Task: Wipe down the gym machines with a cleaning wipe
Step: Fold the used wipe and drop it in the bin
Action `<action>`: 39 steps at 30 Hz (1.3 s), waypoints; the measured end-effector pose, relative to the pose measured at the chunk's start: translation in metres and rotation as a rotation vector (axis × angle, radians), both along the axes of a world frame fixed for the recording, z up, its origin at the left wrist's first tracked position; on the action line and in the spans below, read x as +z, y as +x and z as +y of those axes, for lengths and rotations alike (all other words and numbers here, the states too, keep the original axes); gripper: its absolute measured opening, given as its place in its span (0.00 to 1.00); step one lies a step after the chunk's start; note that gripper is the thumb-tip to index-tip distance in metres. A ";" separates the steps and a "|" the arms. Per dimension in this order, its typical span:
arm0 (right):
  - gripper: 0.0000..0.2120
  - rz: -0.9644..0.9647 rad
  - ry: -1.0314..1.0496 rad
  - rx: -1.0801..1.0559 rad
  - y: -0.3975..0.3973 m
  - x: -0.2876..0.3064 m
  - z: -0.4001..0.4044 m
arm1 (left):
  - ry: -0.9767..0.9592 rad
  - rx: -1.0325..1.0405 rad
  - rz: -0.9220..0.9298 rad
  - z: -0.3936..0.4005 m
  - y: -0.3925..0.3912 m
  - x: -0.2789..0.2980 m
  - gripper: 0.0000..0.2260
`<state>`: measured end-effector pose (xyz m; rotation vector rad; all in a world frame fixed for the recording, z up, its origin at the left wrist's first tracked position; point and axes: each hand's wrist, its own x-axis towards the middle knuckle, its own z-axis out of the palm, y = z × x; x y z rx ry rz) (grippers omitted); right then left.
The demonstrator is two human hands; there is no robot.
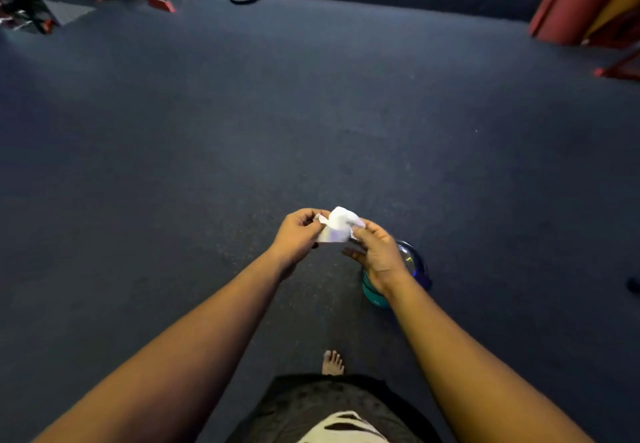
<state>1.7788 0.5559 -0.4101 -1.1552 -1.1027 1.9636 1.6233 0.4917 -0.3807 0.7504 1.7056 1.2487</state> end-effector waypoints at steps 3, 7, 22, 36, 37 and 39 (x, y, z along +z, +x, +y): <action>0.10 -0.104 0.079 0.095 -0.002 -0.026 0.015 | -0.068 -0.065 -0.023 0.029 -0.009 -0.017 0.13; 0.14 -0.262 0.150 0.181 -0.003 -0.046 0.040 | -0.131 -0.175 -0.036 0.058 -0.019 -0.038 0.20; 0.12 -0.401 0.043 -0.416 -0.039 -0.071 0.210 | -0.259 -0.443 0.164 0.287 -0.066 -0.103 0.05; 0.10 -0.378 -0.355 -0.670 -0.120 -0.147 0.257 | -0.513 -0.815 0.030 0.401 -0.111 -0.191 0.09; 0.10 -0.379 -0.379 -0.643 -0.122 -0.153 0.257 | -0.521 -0.848 0.047 0.403 -0.112 -0.196 0.08; 0.10 -0.409 -0.438 -0.581 -0.122 -0.168 0.256 | -0.549 -0.888 0.074 0.406 -0.113 -0.204 0.08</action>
